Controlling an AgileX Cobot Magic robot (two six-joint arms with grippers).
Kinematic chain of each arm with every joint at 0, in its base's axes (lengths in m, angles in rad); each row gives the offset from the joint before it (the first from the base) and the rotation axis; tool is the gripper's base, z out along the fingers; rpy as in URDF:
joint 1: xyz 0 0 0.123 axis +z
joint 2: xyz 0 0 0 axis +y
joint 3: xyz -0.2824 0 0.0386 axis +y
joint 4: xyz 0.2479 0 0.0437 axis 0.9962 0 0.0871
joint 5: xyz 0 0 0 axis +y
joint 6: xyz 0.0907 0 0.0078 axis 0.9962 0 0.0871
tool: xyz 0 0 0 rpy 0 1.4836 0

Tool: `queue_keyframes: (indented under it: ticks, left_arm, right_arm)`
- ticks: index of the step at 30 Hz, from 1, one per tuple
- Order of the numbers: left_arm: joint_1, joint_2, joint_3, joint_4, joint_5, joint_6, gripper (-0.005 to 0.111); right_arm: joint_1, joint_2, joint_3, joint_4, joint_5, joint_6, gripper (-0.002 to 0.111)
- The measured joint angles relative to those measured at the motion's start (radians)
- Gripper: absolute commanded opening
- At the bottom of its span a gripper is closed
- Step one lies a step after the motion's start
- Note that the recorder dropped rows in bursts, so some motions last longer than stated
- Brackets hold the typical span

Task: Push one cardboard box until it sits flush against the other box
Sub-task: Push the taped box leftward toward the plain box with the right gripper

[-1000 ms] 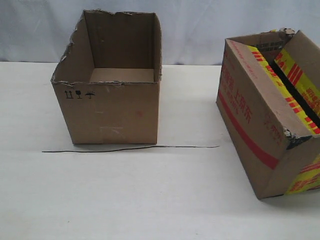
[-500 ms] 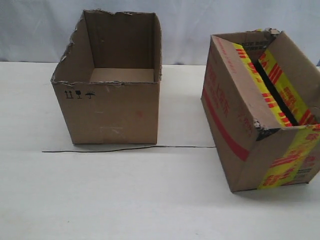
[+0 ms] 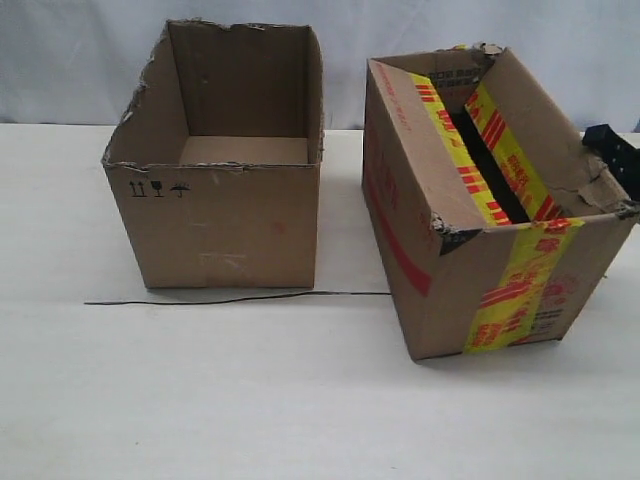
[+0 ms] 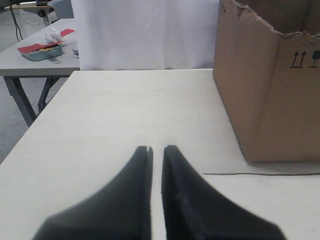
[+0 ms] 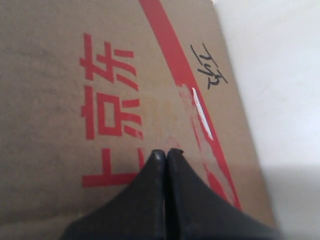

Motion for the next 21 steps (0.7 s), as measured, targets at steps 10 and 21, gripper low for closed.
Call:
queue_keyframes:
  ticks: [10, 21]
  left_arm:
    - [0.0, 0.0, 0.0, 0.0, 0.0, 0.0, 0.0]
    - [0.0, 0.0, 0.0, 0.0, 0.0, 0.0, 0.0]
  right_arm:
    - [0.081, 0.017, 0.0, 0.142, -0.016, -0.087, 0.0]
    - [0.174, 0.017, 0.0, 0.206, -0.099, -0.098, 0.0]
